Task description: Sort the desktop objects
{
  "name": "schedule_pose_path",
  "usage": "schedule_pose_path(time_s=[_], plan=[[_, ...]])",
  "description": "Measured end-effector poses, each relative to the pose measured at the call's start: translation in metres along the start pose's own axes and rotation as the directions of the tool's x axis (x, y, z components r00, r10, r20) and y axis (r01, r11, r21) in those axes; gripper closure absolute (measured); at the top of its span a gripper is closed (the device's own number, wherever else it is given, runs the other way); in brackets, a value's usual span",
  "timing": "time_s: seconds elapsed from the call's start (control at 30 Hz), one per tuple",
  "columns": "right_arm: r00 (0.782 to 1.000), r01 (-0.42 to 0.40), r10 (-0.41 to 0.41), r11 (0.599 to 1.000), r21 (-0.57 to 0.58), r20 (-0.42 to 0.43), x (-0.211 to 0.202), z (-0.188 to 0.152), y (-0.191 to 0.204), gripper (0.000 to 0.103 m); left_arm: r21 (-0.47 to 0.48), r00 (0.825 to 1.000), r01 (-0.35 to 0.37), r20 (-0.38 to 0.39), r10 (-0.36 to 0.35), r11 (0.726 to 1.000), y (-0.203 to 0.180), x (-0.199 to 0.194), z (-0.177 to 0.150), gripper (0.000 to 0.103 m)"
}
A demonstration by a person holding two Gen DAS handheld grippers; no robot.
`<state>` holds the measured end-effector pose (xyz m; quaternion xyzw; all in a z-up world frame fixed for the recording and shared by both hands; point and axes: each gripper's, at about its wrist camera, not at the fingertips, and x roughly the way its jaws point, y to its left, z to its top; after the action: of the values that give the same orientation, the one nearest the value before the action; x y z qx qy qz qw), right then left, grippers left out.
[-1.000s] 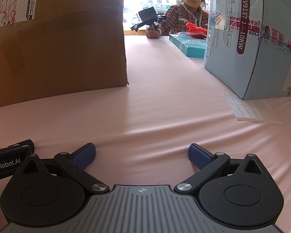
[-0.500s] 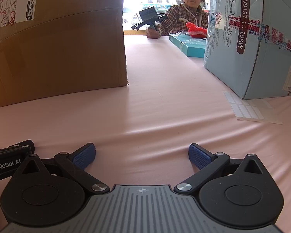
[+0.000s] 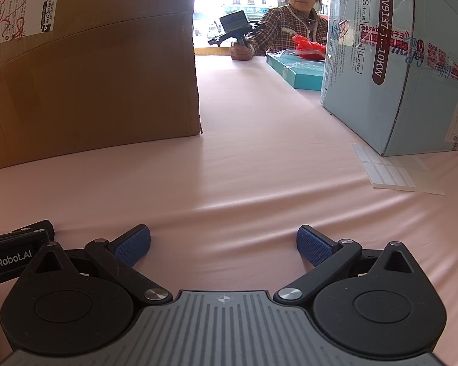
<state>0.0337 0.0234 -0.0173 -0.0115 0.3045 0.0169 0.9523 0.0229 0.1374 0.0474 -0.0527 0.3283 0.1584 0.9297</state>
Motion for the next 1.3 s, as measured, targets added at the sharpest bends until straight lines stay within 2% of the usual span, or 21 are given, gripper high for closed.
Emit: schedule_pose_path(time_s=[0.57, 1.3], plan=[[1.0, 0.0, 0.0, 1.0, 0.0, 0.0, 0.0004, -0.0002, -0.0002, 0.0, 0.023, 1.0, 0.021, -0.003, -0.021, 1.0, 0.003, -0.0058, -0.0037, 0.0], [1.0, -0.017, 0.017, 1.0, 0.019, 0.007, -0.0037, -0.0023, -0.0031, 0.0, 0.024, 1.0, 0.013, -0.003, -0.013, 1.0, -0.0002, -0.0042, -0.0041, 0.0]])
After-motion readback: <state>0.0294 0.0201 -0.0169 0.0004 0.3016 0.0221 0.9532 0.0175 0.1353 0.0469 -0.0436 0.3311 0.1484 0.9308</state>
